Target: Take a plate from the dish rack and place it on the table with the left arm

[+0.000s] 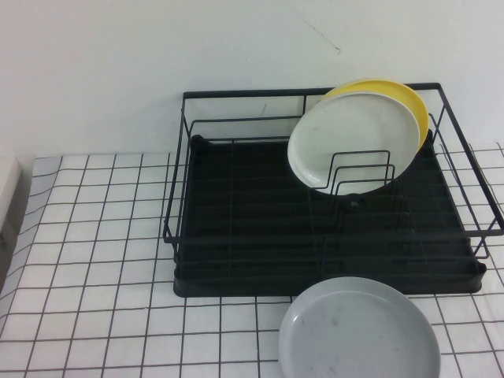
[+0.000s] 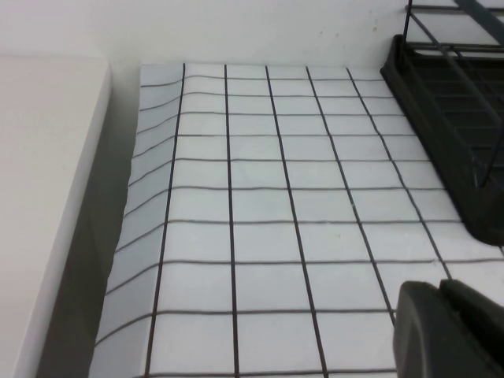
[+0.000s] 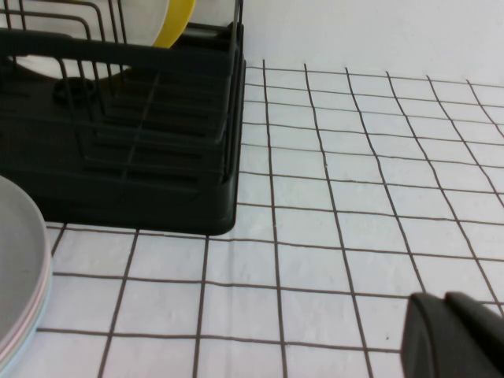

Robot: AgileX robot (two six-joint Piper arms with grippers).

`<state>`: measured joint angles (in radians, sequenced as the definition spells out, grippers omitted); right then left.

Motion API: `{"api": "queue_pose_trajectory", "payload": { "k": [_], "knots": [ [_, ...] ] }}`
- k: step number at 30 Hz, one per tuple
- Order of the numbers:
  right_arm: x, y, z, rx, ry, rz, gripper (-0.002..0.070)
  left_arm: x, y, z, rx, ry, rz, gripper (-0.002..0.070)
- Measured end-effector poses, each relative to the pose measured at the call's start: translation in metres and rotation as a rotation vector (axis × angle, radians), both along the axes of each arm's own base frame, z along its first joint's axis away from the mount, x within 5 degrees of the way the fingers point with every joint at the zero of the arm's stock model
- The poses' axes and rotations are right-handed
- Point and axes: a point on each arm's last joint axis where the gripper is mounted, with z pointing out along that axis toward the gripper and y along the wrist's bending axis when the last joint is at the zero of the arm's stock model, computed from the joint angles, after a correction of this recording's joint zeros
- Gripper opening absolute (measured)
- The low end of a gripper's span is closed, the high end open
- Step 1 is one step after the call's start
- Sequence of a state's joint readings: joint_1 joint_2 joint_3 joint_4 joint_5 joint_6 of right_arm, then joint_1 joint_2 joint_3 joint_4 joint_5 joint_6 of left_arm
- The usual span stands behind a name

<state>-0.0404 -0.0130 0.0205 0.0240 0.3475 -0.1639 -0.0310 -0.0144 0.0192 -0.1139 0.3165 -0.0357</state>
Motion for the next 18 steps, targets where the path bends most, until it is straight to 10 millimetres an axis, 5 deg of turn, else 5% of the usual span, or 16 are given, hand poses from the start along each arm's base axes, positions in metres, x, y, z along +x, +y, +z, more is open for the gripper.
{"api": "queue_pose_trajectory", "payload": {
  "k": [4,18],
  "knots": [
    [0.000,0.000,0.000,0.000,0.000,0.000,-0.0003,0.002,0.001,0.006,-0.007,-0.074,0.009,-0.0003],
    [0.000,0.000,0.000,0.000,0.000,0.000,-0.0003,-0.007,0.008,0.066,-0.014,-0.760,0.091,-0.0003]
  ]
}}
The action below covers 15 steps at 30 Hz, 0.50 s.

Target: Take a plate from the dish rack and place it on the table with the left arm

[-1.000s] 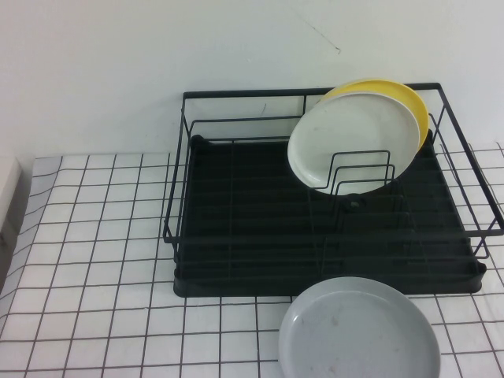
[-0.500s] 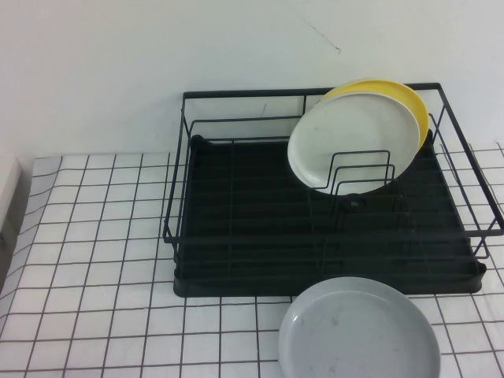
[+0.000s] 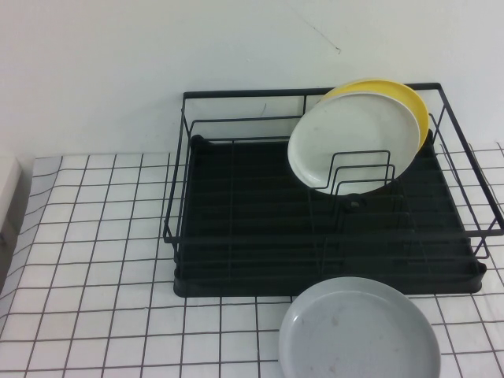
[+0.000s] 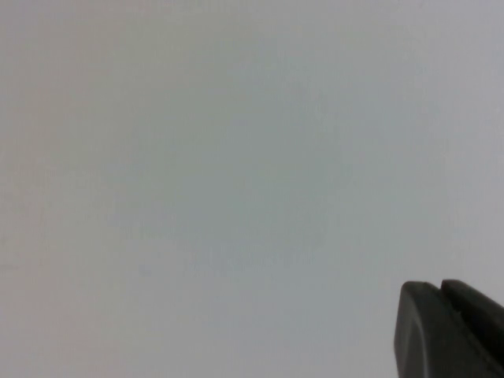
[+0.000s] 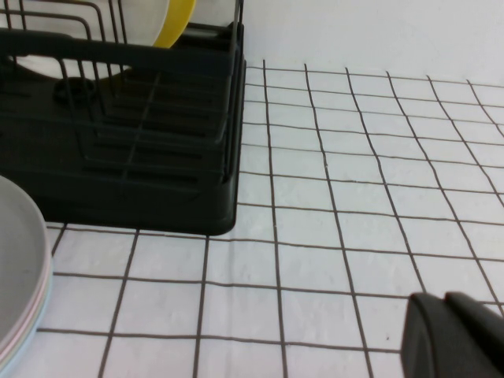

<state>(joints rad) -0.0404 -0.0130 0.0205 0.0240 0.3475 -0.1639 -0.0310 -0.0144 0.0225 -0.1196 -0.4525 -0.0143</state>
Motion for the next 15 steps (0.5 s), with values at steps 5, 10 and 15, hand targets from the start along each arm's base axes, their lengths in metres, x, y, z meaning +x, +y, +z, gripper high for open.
{"api": "queue_pose_trajectory", "payload": {
  "k": [5,10,15],
  "knots": [
    [0.000,0.000,0.000,0.000,0.000,0.000,-0.0003,-0.005,0.001,0.008,-0.011,-0.104,0.012,-0.0003],
    [0.000,0.000,0.000,0.000,0.000,0.000,-0.0003,-0.002,-0.001,0.008,0.021,-0.023,0.002,-0.0003],
    [0.000,0.000,0.000,0.000,0.000,0.000,-0.0003,-0.009,-0.004,0.046,0.124,0.156,0.000,-0.0003]
  ]
}}
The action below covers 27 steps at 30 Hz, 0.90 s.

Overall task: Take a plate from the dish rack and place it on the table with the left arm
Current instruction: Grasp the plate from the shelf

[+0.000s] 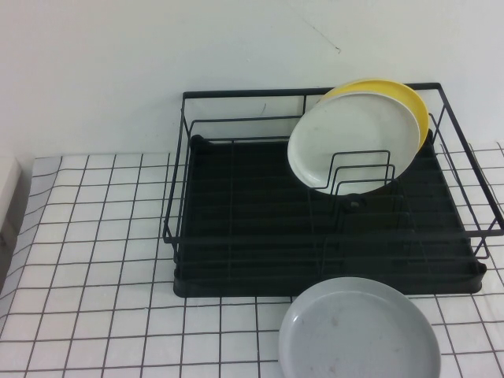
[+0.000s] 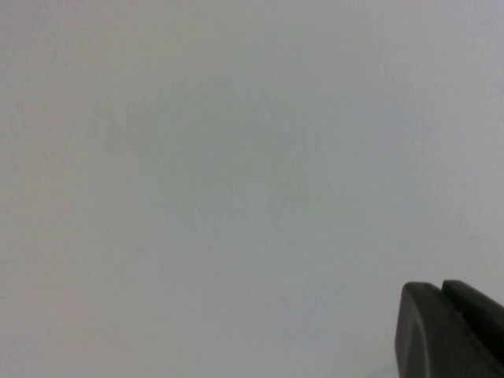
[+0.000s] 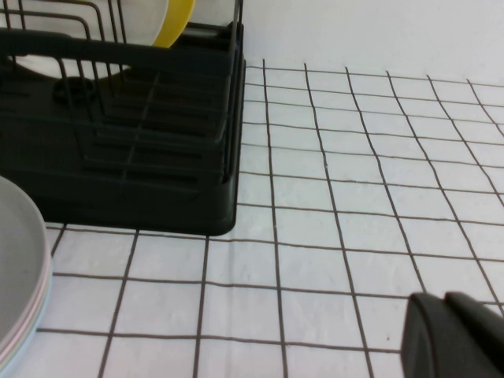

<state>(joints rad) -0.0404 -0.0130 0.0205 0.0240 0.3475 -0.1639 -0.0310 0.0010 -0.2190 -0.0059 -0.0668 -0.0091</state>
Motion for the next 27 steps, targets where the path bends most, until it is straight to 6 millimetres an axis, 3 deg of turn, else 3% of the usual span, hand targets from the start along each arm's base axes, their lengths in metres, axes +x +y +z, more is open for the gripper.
{"api": "queue_pose_trajectory", "payload": {
  "k": [5,12,20,27],
  "knots": [
    [0.000,0.000,0.000,0.000,0.000,0.000,-0.0003,0.002,0.000,0.053,-0.009,0.071,-0.006,-0.0003],
    [0.000,0.000,0.000,0.000,0.000,0.000,-0.0003,0.051,-0.002,0.093,-0.012,0.232,-0.011,-0.0003],
    [0.000,0.000,0.000,0.000,0.000,0.000,-0.0003,0.128,-0.011,0.092,0.076,0.435,-0.041,-0.0003],
    [0.000,0.000,0.000,0.000,0.000,0.000,-0.0003,0.190,-0.072,0.083,0.212,0.421,-0.263,-0.0003]
  ]
}}
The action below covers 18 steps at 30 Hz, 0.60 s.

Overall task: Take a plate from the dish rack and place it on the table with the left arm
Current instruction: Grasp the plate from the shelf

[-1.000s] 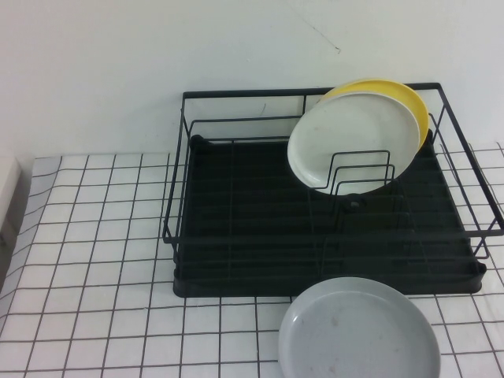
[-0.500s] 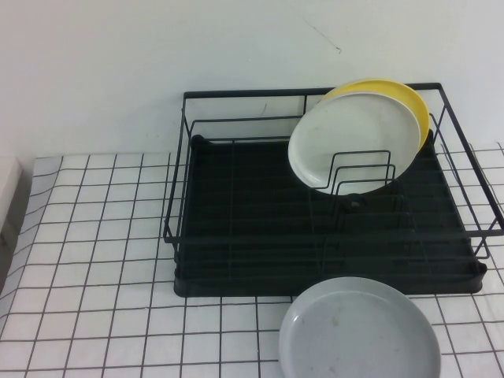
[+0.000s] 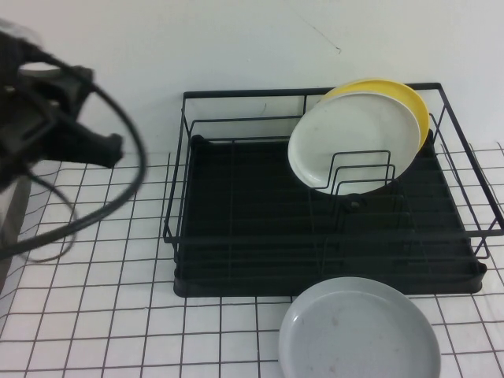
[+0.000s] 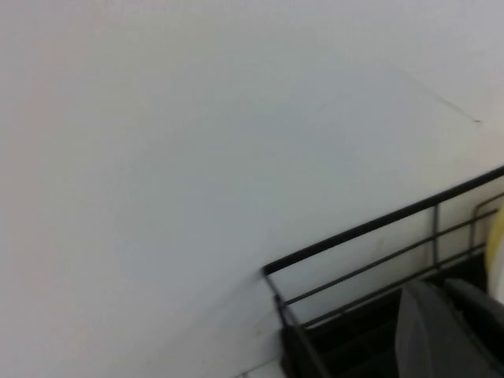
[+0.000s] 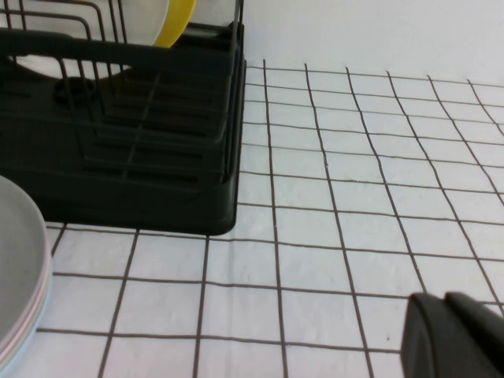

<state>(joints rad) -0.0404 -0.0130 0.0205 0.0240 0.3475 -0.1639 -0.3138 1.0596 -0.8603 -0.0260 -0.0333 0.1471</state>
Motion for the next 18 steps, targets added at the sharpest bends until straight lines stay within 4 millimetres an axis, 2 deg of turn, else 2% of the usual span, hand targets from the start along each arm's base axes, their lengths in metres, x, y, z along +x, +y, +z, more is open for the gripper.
{"api": "queue_pose_trajectory", "payload": {
  "k": [2,6,13,18],
  "knots": [
    [0.000,0.000,0.000,0.000,0.000,0.000,-0.0003,0.015,-0.020,-0.003,0.008,-0.003,-0.056,-0.0003],
    [0.000,0.000,0.000,0.000,0.000,0.000,-0.0003,0.044,-0.056,-0.023,0.040,0.082,-0.133,-0.0003],
    [0.000,0.000,0.000,0.000,0.000,0.000,-0.0003,0.087,-0.085,-0.040,0.006,0.313,-0.127,-0.0003],
    [0.000,0.000,0.000,0.000,0.000,0.000,-0.0003,0.114,-0.099,-0.048,0.028,0.362,-0.128,0.0021]
  ]
}}
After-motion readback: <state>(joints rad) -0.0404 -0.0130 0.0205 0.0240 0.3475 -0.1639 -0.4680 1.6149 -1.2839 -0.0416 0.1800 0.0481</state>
